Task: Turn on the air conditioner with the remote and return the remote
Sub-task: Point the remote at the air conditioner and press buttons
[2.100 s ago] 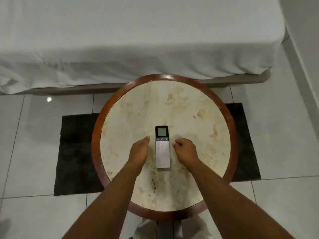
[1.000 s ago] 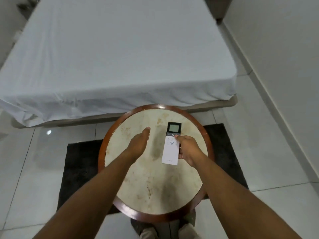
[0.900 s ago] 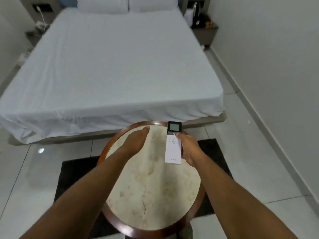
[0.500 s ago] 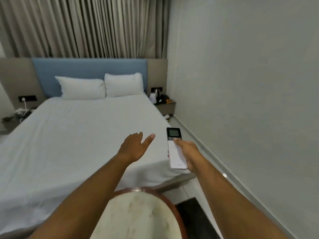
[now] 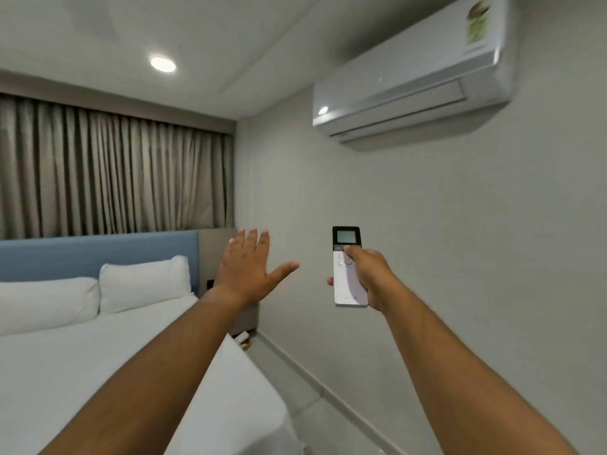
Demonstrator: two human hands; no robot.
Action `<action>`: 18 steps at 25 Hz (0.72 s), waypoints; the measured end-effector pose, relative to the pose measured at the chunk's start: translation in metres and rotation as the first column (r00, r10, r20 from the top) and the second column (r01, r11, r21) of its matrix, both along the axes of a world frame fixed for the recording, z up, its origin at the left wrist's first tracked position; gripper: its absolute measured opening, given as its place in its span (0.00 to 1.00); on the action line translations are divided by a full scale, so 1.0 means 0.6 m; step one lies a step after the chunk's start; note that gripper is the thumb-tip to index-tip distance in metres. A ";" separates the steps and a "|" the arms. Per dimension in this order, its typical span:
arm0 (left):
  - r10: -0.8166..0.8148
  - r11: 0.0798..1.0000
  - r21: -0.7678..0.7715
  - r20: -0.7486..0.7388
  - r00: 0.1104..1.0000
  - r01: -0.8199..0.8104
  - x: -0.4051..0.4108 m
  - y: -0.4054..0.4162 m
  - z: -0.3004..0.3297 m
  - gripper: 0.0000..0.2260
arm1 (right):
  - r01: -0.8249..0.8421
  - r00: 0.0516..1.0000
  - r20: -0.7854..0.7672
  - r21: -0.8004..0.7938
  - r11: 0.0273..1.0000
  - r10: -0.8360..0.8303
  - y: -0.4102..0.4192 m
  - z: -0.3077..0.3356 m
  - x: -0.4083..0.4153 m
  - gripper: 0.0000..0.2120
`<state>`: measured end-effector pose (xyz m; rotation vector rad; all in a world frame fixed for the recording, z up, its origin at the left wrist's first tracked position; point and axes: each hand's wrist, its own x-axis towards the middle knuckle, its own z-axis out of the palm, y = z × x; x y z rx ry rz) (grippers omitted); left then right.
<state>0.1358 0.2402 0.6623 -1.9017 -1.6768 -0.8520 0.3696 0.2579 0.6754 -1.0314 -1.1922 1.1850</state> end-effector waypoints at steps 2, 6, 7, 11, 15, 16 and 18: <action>-0.009 0.996 0.085 -0.066 0.998 0.014 0.034 0.012 0.054 0.49 | 0.054 0.999 -0.005 0.058 0.997 -0.054 -0.011 0.051 0.036 0.10; 0.035 0.971 0.237 -0.144 0.989 0.000 0.073 0.023 0.118 0.48 | 0.133 0.991 -0.008 0.155 0.979 -0.133 -0.037 0.125 0.090 0.10; 0.042 0.963 0.268 -0.139 0.989 -0.003 0.082 0.022 0.128 0.48 | 0.152 0.988 -0.006 0.187 0.970 -0.154 -0.045 0.141 0.103 0.10; 0.044 0.933 0.361 -0.128 0.991 0.006 0.126 0.023 0.178 0.48 | 0.212 0.976 -0.010 0.241 0.947 -0.216 -0.076 0.196 0.145 0.11; 0.039 0.917 0.399 -0.172 0.984 0.033 0.152 0.015 0.210 0.48 | 0.257 0.965 -0.009 0.257 0.932 -0.264 -0.086 0.212 0.167 0.10; 0.045 0.913 0.406 -0.170 0.984 0.028 0.152 0.015 0.210 0.48 | 0.257 0.964 -0.001 0.262 0.930 -0.266 -0.086 0.209 0.166 0.09; 0.029 0.912 0.407 -0.176 0.984 0.046 0.155 0.013 0.212 0.49 | 0.273 0.959 -0.007 0.276 0.922 -0.282 -0.086 0.206 0.167 0.09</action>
